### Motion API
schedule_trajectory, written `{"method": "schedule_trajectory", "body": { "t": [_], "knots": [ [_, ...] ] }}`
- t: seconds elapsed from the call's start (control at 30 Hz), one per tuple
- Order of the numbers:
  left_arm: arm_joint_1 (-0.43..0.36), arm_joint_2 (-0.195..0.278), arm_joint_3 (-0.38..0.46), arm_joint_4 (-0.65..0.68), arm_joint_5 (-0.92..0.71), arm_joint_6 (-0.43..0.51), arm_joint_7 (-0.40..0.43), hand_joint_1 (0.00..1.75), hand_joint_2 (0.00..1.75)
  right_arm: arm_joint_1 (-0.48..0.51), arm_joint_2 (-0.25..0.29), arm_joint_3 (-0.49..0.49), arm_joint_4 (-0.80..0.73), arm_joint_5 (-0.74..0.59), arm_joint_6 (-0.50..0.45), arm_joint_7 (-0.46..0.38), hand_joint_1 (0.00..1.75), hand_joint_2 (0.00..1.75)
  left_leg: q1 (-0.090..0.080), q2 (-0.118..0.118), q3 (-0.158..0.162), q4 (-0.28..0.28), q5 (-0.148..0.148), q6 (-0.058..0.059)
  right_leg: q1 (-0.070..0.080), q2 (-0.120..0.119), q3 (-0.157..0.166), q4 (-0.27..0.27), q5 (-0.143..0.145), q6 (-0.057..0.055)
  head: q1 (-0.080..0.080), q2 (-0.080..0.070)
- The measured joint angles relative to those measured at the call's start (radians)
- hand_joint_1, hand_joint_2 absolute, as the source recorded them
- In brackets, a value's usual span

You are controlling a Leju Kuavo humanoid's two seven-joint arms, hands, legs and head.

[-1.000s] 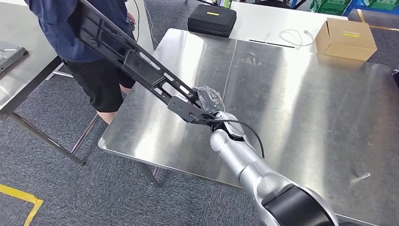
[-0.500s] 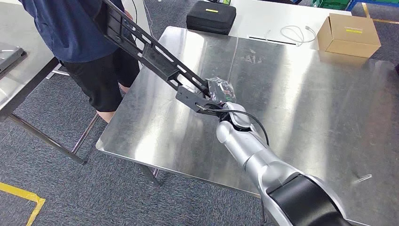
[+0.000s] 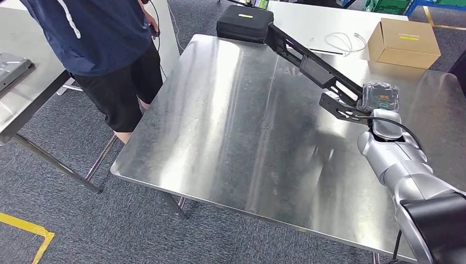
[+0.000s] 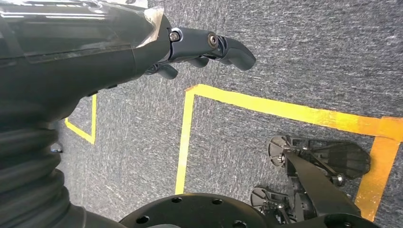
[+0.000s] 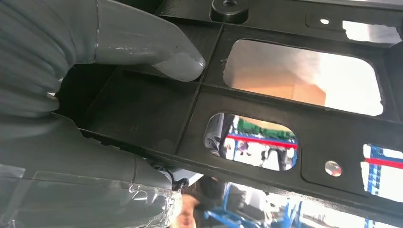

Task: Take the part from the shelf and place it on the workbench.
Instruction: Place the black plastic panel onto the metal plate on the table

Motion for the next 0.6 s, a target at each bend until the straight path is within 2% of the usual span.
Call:
{"method": "schedule_trajectory", "body": {
  "t": [0.07, 0.13, 0.27, 0.6],
  "knots": [
    [0.000, 0.002, -0.013, 0.001, -0.008, 0.001, -0.017, 0.00, 1.75, -0.017, -0.108, -0.004, 0.016, -0.003, -0.007, -0.010, 0.87, 0.87, 0.001, 0.001, 0.006, -0.010, -0.001, 0.000, 0.002, -0.002, 0.000, 0.000, 0.000, -0.001, 0.000, 0.000],
    [0.000, 0.002, -0.019, 0.001, -0.013, 0.006, -0.025, 0.00, 1.75, -0.034, -0.155, -0.021, 0.020, -0.026, -0.010, -0.053, 0.00, 0.00, 0.002, 0.001, 0.010, -0.017, -0.002, -0.001, 0.003, -0.005, 0.001, 0.000, 0.000, -0.001, 0.000, 0.000],
    [0.000, 0.003, -0.020, 0.001, -0.016, 0.009, -0.031, 0.00, 0.00, -0.044, -0.172, -0.053, 0.020, -0.065, -0.013, -0.118, 0.00, 0.00, 0.001, 0.000, 0.012, -0.019, -0.003, -0.002, 0.002, -0.007, 0.003, 0.000, 0.001, -0.002, 0.000, 0.000],
    [-0.001, 0.004, -0.020, 0.001, -0.010, 0.009, -0.014, 0.00, 0.00, -0.081, -0.143, -0.101, 0.019, -0.089, 0.015, -0.195, 0.00, 0.00, 0.000, 0.001, 0.014, -0.018, -0.003, -0.003, 0.002, -0.007, 0.006, 0.000, 0.003, -0.005, 0.000, 0.000]
  ]
}}
